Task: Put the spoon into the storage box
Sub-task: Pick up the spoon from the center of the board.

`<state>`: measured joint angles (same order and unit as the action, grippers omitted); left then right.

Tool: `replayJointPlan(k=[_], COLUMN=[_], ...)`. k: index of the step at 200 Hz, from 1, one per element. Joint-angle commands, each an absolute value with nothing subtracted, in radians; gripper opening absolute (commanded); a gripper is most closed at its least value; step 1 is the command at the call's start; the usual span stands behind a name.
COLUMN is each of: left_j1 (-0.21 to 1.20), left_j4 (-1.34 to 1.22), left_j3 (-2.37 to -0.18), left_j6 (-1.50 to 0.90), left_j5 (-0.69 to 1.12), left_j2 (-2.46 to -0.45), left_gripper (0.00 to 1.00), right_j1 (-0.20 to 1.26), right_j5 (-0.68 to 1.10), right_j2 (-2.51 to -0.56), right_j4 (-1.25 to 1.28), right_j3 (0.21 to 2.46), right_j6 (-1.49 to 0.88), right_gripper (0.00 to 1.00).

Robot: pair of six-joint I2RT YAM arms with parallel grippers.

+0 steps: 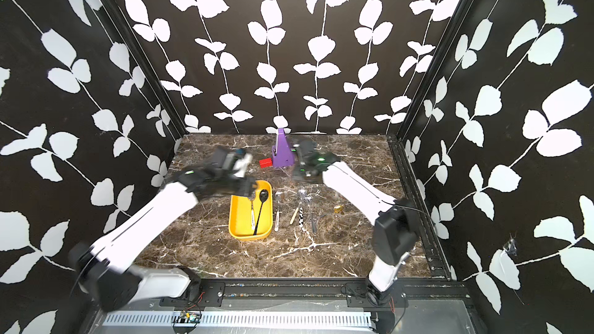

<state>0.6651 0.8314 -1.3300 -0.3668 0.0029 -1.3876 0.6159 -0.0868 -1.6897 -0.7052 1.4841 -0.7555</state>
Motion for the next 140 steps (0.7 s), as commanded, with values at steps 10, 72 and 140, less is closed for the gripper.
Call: replayJointPlan(k=[10,72,140], left_j1=[0.807,0.857,0.850], left_j4=[0.808,0.795,0.793], left_j3=[-1.427,-1.456,-1.360], left_j6=[-0.427,-0.451,-0.477], left_j5=[-0.033,-0.054,-0.108], left_j2=[-1.577,-1.802,-1.808], left_gripper=[0.58,0.57,0.58], right_j1=[0.515,0.408,0.407], right_j5=[-0.119,-0.091,-0.034], right_j2=[-1.568,-1.501,-1.558], right_j4=[-0.645,-0.616,-0.576], right_j3=[1.319,1.160,1.163], right_j6=[-0.752,-0.747,-0.767], right_gripper=[0.32,0.33,0.33])
